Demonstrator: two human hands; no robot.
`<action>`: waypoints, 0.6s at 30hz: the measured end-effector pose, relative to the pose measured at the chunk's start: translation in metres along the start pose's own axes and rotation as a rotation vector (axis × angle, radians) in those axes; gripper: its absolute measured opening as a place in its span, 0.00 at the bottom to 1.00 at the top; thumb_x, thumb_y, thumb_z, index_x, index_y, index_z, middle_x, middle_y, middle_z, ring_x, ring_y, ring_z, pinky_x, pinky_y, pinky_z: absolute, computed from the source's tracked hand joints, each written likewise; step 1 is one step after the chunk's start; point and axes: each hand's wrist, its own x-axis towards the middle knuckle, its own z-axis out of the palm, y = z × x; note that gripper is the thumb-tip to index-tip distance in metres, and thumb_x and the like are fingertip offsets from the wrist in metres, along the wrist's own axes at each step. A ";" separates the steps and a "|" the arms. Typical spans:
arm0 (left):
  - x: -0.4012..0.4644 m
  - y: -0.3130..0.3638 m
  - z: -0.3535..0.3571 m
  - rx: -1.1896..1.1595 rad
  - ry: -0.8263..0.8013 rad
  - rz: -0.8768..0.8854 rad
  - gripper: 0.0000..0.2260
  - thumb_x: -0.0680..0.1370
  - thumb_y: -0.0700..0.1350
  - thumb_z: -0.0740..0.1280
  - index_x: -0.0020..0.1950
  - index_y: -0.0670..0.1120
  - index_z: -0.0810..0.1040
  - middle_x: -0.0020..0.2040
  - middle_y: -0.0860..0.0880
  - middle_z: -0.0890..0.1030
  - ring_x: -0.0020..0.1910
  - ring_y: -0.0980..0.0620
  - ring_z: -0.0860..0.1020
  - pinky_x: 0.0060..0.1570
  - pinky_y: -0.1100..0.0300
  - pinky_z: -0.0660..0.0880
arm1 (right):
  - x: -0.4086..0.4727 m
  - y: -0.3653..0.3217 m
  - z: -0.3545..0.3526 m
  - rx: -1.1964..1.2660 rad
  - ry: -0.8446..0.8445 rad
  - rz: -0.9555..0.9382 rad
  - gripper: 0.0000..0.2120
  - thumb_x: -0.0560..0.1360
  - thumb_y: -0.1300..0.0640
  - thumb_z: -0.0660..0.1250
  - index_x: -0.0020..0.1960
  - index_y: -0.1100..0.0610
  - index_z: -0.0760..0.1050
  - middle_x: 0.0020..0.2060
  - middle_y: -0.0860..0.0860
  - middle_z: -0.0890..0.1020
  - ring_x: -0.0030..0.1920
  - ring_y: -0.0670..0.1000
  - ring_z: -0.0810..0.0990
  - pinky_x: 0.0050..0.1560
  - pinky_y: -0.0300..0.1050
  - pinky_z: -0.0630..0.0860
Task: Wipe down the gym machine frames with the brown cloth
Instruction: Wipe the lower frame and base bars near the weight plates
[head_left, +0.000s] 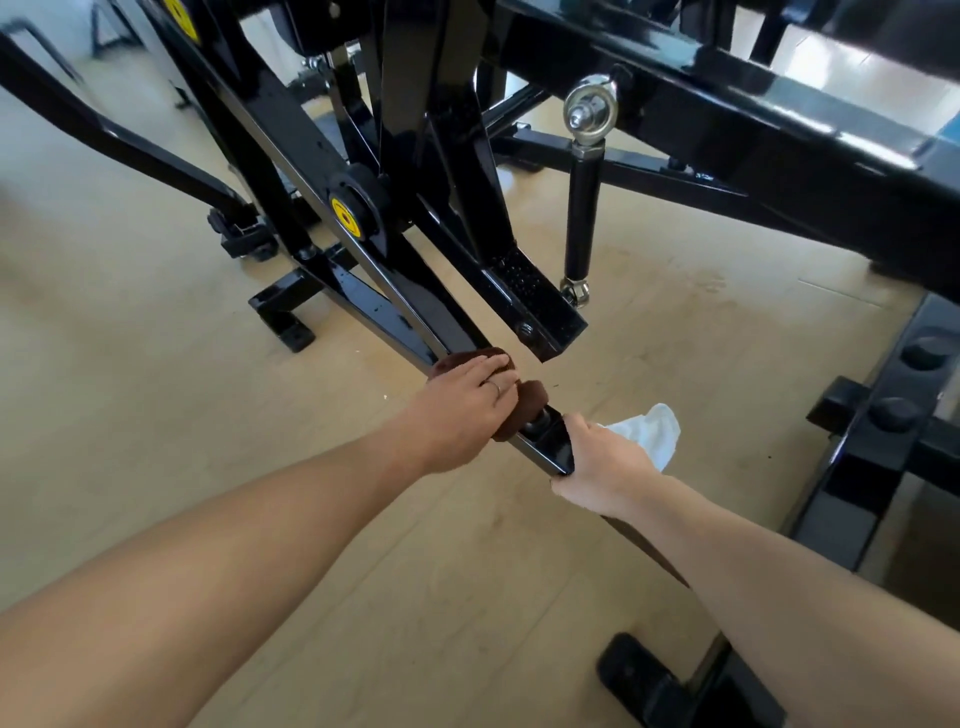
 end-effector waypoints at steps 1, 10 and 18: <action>0.001 -0.002 -0.011 -0.087 0.019 -0.004 0.24 0.81 0.45 0.66 0.76 0.45 0.67 0.74 0.45 0.73 0.76 0.43 0.66 0.78 0.48 0.61 | 0.000 0.001 -0.006 0.051 -0.063 0.023 0.18 0.71 0.52 0.70 0.55 0.52 0.65 0.44 0.50 0.77 0.45 0.53 0.79 0.40 0.48 0.74; 0.012 -0.036 -0.107 -0.229 0.670 -0.288 0.21 0.80 0.48 0.65 0.71 0.41 0.73 0.66 0.43 0.78 0.67 0.44 0.75 0.69 0.49 0.72 | 0.002 -0.005 -0.058 0.768 -0.038 0.064 0.51 0.66 0.51 0.77 0.80 0.35 0.52 0.71 0.43 0.71 0.70 0.53 0.72 0.65 0.53 0.68; 0.066 -0.014 -0.080 0.094 0.227 -0.292 0.31 0.78 0.49 0.63 0.79 0.38 0.62 0.77 0.40 0.68 0.79 0.42 0.61 0.79 0.50 0.50 | -0.006 -0.008 -0.025 -0.034 -0.280 0.198 0.61 0.58 0.32 0.74 0.81 0.40 0.42 0.71 0.48 0.69 0.70 0.60 0.70 0.63 0.56 0.66</action>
